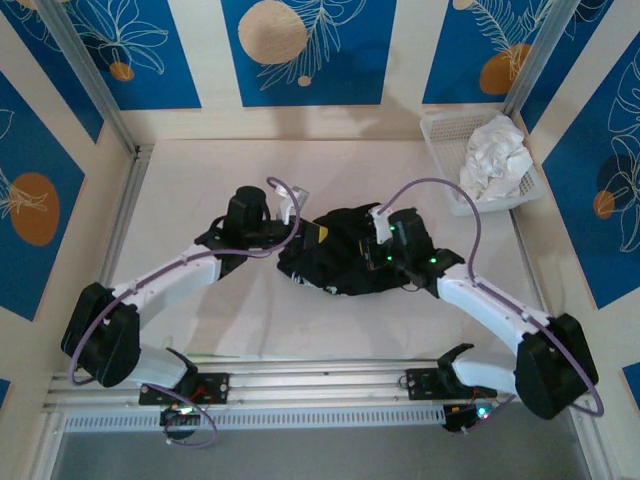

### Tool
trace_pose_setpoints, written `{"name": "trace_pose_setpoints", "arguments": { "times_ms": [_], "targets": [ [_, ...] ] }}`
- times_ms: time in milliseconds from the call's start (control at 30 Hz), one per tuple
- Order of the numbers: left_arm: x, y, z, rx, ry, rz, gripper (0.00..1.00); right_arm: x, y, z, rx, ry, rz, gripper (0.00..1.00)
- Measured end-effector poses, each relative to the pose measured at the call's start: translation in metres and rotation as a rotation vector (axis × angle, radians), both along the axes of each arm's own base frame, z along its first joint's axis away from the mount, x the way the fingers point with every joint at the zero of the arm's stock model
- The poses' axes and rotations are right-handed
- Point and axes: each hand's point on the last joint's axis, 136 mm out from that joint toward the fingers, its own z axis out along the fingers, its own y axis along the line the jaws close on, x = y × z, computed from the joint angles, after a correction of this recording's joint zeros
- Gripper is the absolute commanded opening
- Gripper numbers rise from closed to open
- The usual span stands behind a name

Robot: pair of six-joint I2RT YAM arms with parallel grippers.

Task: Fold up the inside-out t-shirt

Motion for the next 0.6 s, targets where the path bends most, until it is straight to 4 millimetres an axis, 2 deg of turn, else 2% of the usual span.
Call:
{"name": "trace_pose_setpoints", "arguments": {
  "times_ms": [100,300,433,500,600],
  "targets": [
    [0.021,0.017,-0.013,0.092,-0.003,0.132,0.10,-0.008,0.006,0.029,0.213,-0.008,0.086,0.00],
    [0.051,0.043,-0.038,0.287,-0.022,0.308,0.36,-0.029,0.030,0.062,0.460,0.041,0.268,0.00],
    [0.050,0.054,-0.052,0.424,-0.053,0.363,0.51,-0.029,0.035,0.069,0.542,0.092,0.298,0.00],
    [0.042,0.056,-0.056,0.501,-0.083,0.378,0.57,-0.026,0.036,0.067,0.572,0.130,0.293,0.00],
    [0.027,0.055,-0.049,0.545,-0.129,0.384,0.62,-0.023,0.037,0.064,0.605,0.173,0.280,0.00]
  ]
}}
